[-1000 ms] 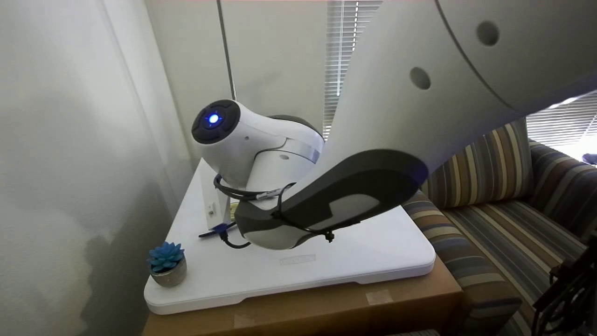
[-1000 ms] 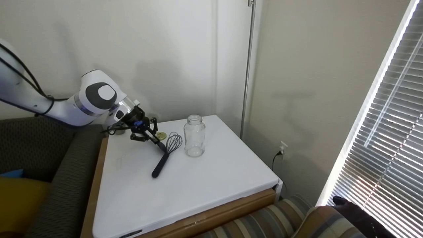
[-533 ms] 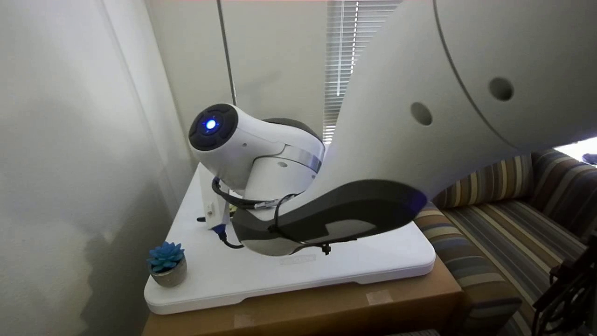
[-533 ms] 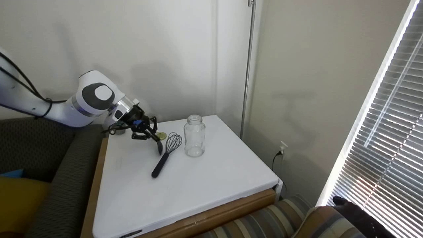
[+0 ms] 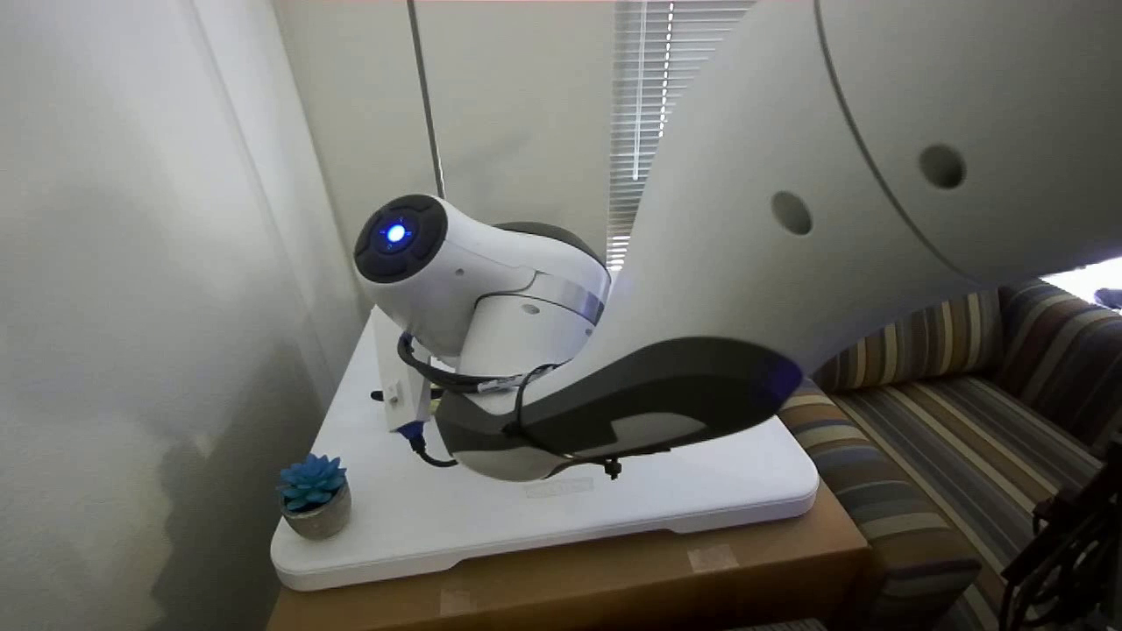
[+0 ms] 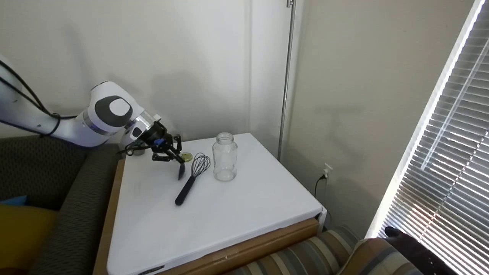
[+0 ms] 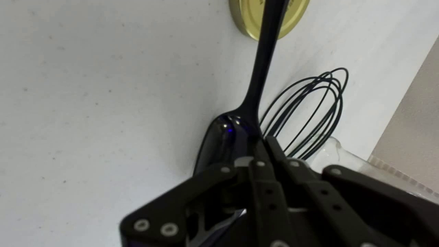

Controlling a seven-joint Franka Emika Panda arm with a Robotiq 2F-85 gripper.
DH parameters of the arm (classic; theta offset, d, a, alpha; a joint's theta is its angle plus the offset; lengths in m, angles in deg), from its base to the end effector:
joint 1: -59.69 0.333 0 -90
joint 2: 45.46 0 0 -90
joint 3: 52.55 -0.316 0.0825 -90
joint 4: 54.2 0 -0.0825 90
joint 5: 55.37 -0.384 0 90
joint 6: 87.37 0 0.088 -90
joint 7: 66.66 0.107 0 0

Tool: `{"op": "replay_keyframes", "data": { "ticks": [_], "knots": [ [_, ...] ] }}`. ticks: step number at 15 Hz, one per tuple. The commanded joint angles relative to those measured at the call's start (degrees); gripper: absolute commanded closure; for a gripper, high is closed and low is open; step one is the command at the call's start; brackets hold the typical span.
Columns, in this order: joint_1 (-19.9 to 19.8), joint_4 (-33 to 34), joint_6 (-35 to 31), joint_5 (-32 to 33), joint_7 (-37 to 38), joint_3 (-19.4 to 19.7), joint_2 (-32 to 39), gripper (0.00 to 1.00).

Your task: Put the spatula and whisk inside the glass jar

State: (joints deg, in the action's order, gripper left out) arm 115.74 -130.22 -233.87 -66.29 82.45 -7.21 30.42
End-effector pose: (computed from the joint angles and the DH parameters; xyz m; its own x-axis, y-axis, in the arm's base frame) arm 0.6793 0.2853 0.0801 -0.4859 -0.8463 0.2185 -0.7675 0.2935 -0.5699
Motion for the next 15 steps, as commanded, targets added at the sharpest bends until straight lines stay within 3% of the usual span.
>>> {"op": "replay_keyframes", "data": {
  "ticks": [1, 6, 15],
  "knots": [
    [-0.15, -1.47, -1.64, -1.66, 0.0, -0.04, -0.12, 0.99],
    [-0.73, -3.64, -2.27, -1.09, 0.06, 0.04, -1.92, 0.99],
    [-10.54, -2.25, -3.74, 4.48, 0.04, -6.55, -8.06, 0.99]
  ]
}}
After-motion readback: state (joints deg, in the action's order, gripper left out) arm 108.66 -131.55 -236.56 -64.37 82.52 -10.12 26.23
